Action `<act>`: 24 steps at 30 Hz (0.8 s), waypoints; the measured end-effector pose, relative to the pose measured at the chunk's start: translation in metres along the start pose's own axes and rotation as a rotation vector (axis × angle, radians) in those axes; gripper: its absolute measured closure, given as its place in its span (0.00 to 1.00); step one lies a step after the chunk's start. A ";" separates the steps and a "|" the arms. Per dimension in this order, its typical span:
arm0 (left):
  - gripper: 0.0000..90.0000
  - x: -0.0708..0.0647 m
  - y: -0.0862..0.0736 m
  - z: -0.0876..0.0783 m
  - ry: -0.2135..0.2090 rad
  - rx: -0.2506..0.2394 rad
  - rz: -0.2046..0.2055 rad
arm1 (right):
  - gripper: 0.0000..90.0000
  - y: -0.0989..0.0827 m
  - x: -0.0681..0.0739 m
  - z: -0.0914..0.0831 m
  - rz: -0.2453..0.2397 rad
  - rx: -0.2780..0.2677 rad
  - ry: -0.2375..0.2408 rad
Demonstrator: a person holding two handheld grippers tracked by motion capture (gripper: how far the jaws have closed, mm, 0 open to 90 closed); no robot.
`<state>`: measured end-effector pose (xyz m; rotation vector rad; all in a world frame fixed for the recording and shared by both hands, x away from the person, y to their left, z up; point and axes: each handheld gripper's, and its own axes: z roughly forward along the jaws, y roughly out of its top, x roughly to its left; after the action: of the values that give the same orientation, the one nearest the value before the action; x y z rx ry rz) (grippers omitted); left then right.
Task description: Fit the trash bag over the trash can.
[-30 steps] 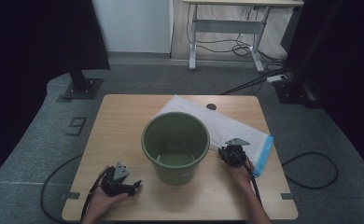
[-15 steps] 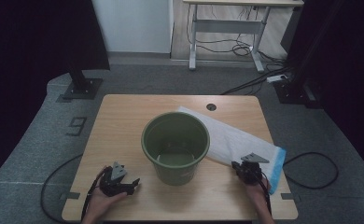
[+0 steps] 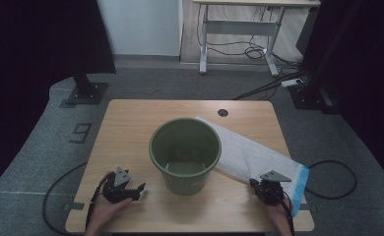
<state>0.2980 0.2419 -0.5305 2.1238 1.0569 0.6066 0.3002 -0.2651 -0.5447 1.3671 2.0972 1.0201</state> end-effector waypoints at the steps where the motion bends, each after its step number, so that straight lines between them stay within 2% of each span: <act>1: 0.19 0.000 -0.001 -0.001 -0.002 -0.003 -0.003 | 0.89 0.000 0.002 0.002 0.002 0.005 0.004; 2: 0.19 0.001 -0.002 -0.001 -0.005 -0.003 -0.005 | 0.82 0.000 0.003 0.003 -0.001 0.007 0.005; 4: 0.19 0.003 -0.002 -0.001 -0.005 0.000 -0.008 | 0.64 0.003 0.008 0.006 -0.004 -0.004 -0.030; 7: 0.20 0.006 -0.002 0.001 -0.001 0.006 -0.011 | 0.55 0.015 0.016 0.010 0.026 -0.047 -0.020; 8: 0.20 0.006 -0.002 0.003 -0.001 0.006 -0.012 | 0.53 0.020 0.019 0.013 0.022 -0.060 -0.012; 13: 0.20 0.008 -0.001 0.006 -0.002 0.010 -0.017 | 0.48 0.048 0.041 0.034 -0.060 -0.092 0.056; 17: 0.20 0.006 -0.002 0.008 -0.001 0.023 -0.003 | 0.46 0.053 0.050 0.054 -0.102 -0.056 0.097; 20: 0.20 0.008 -0.002 0.010 0.000 0.026 -0.011 | 0.47 0.059 0.056 0.066 -0.136 -0.040 0.116; 24: 0.20 0.007 -0.003 0.011 -0.001 0.036 -0.007 | 0.46 0.070 0.061 0.075 -0.127 -0.020 0.130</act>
<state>0.3076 0.2451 -0.5395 2.1503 1.0815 0.5872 0.3680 -0.1673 -0.5356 1.1697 2.2293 1.1001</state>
